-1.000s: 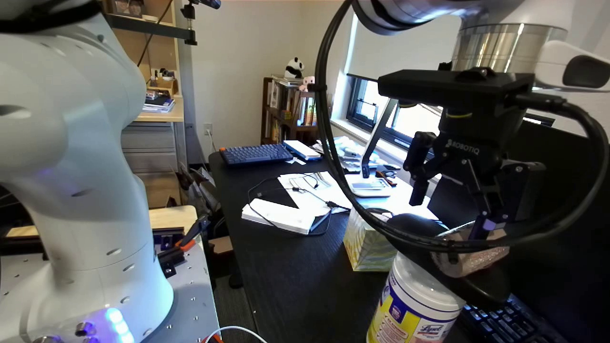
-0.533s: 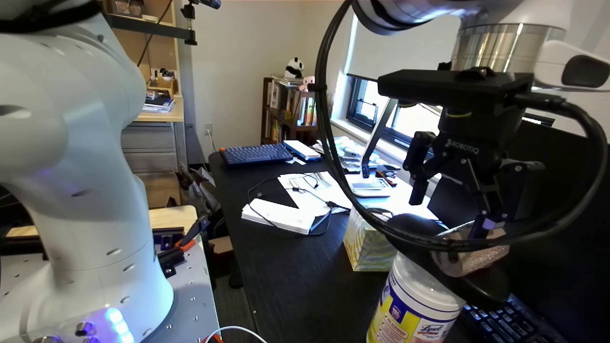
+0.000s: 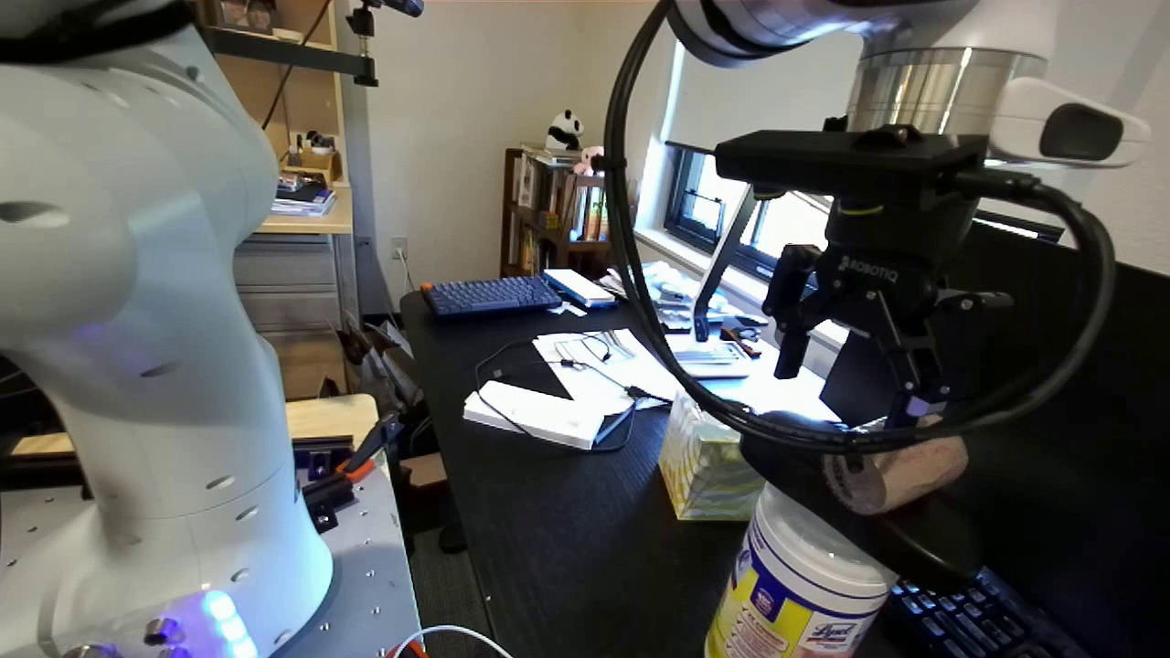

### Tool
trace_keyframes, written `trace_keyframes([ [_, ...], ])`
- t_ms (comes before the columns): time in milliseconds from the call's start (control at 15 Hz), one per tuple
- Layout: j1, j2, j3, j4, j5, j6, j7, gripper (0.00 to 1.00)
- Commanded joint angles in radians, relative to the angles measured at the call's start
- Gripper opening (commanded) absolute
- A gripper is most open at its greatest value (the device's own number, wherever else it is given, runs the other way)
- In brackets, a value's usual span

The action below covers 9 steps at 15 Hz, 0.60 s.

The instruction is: Get the item on top of the wipe box and place it on the black eyeglass case

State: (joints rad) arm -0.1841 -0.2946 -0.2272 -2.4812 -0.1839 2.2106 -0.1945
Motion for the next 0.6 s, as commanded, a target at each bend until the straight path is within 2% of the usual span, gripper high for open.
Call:
trace_keyframes([
  [0,0.028,-0.002,0.034,-0.020,0.040,0.029,0.036,1.00],
  [533,0.090,-0.001,0.107,-0.034,0.062,0.028,0.093,1.00],
])
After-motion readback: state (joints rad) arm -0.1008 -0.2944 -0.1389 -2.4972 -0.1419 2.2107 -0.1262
